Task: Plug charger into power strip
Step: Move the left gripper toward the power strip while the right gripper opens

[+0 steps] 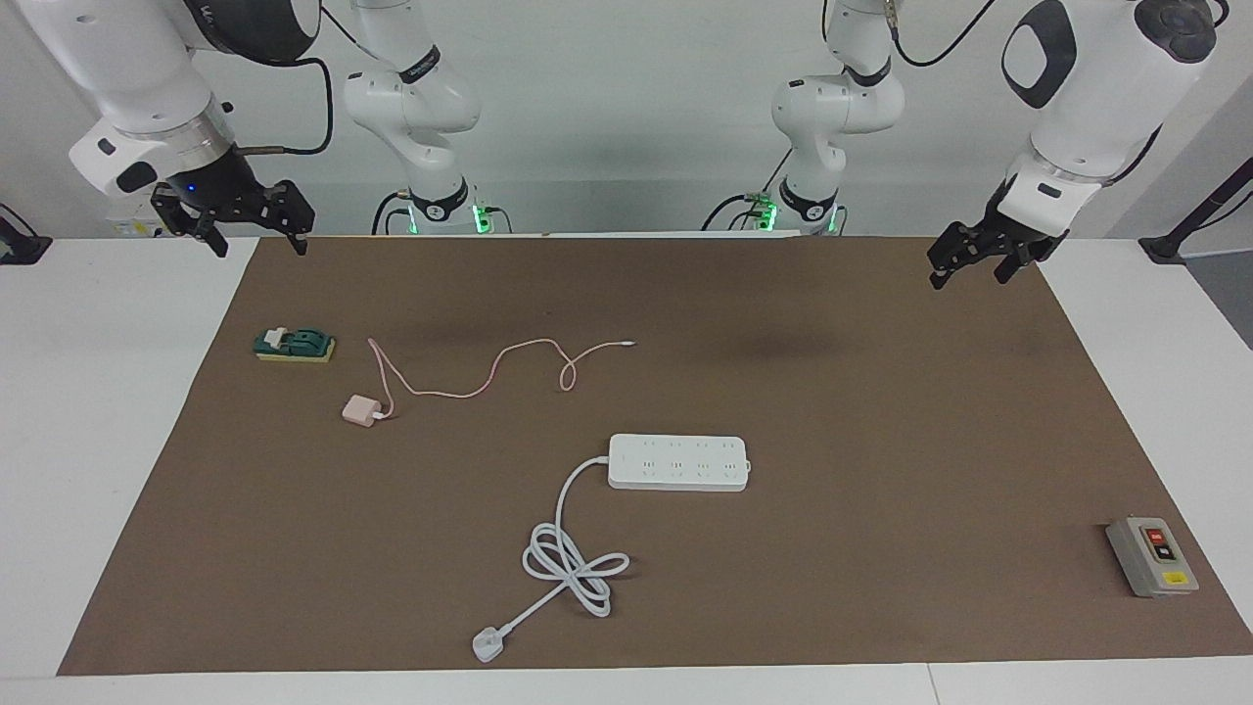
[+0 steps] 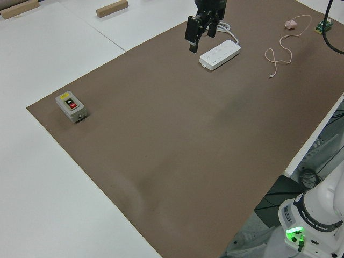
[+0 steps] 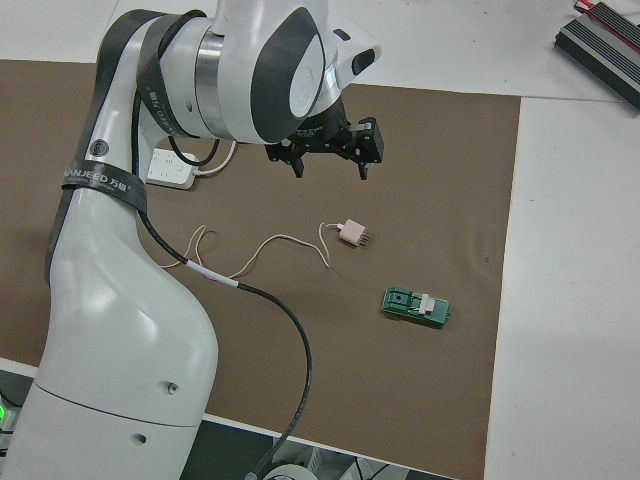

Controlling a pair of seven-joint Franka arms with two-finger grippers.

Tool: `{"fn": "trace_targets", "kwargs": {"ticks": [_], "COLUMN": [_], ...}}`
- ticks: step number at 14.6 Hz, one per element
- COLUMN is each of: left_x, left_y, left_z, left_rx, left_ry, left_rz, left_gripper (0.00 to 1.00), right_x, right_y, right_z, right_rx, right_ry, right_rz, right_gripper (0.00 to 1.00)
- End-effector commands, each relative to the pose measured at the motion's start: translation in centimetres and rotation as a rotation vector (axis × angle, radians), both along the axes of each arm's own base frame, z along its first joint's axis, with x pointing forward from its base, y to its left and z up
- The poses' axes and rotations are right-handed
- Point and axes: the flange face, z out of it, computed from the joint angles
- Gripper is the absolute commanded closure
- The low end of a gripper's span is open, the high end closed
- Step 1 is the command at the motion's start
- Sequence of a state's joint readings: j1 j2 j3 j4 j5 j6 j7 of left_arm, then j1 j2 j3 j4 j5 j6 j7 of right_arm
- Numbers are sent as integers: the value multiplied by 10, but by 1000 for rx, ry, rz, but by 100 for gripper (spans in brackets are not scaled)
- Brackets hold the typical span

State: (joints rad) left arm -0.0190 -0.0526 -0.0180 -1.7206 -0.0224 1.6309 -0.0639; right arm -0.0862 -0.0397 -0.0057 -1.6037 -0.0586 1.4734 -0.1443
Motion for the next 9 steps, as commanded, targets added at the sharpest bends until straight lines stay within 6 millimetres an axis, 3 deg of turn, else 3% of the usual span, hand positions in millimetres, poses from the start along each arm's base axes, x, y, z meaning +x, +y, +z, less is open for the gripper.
{"fn": "trace_targets", "kwargs": {"ticks": [1,7,9], "left_x": [-8,-8,-8], "left_y": [1,1,1], "left_z": [3,3,3], "left_rx": [5,5,5], "left_ry": [1,1,1], "left_rz": [11,11,11], "left_gripper": [0,0,0], "right_x": [5,3,-1], "right_y": [-3,-3,-13], "right_z": [2,1,-5], "right_rx": [15,20,36], "right_ry": [-13,-9,3], "right_rz": [-17,-20,-46], "right_gripper": [0,0,0]}}
